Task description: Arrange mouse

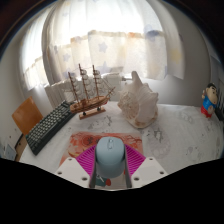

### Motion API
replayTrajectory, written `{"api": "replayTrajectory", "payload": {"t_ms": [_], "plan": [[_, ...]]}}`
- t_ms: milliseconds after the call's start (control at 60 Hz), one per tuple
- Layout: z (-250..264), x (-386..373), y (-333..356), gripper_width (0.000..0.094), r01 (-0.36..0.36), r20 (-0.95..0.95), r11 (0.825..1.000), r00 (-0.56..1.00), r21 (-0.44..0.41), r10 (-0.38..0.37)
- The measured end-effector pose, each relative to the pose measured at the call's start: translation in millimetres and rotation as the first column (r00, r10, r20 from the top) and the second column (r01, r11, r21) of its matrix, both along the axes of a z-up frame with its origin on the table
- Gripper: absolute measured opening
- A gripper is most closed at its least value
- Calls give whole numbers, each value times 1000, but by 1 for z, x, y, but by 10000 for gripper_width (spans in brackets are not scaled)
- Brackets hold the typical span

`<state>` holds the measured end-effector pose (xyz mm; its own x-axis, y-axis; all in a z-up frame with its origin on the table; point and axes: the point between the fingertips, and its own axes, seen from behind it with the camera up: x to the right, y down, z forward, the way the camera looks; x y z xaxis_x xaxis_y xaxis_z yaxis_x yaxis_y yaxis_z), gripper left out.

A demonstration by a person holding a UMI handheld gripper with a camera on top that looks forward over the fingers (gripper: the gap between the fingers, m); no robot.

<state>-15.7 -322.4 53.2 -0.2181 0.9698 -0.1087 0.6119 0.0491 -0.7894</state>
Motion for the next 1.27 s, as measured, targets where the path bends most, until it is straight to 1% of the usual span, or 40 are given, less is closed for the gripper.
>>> {"api": "replayTrajectory", "payload": {"t_ms": [117, 183, 233, 300, 317, 350, 383, 417, 483, 533, 683, 767, 833, 900, 950, 1000, 1083, 1200, 1267], "plan": [[-30, 5, -17, 405, 46, 34, 998, 998, 33, -47], [-44, 8, -22, 409, 58, 47, 997, 997, 50, -60], [-51, 10, -23, 441, 65, 50, 996, 996, 60, -68], [-57, 11, -21, 512, 73, 45, 993, 996, 94, -77], [-58, 12, -20, 539, 74, 45, 992, 996, 99, -79], [-58, 13, -18, 661, 79, 46, 991, 995, 111, -84], [-56, 16, -16, 864, 80, 49, 989, 995, 125, -86], [-50, 19, -13, 827, 84, 48, 987, 995, 137, -91], [-29, 33, -7, 852, 94, 55, 985, 993, 146, -103], [-10, 51, -2, 853, 92, 76, 984, 992, 152, -104], [66, 135, 16, 849, 99, 157, 985, 980, 141, -121], [101, 173, 35, 849, 117, 166, 979, 975, 166, -145], [118, 196, 51, 849, 140, 168, 972, 971, 189, -172], [126, 210, 62, 850, 169, 174, 966, 964, 194, -203], [129, 216, 66, 851, 190, 179, 966, 959, 177, -222], [133, 218, 69, 850, 191, 176, 968, 960, 163, -219], [138, 216, 80, 850, 192, 149, 964, 964, 185, -220], [139, 217, 86, 849, 184, 137, 964, 968, 194, -212], [138, 219, 84, 849, 187, 147, 966, 966, 179, -214]]}}
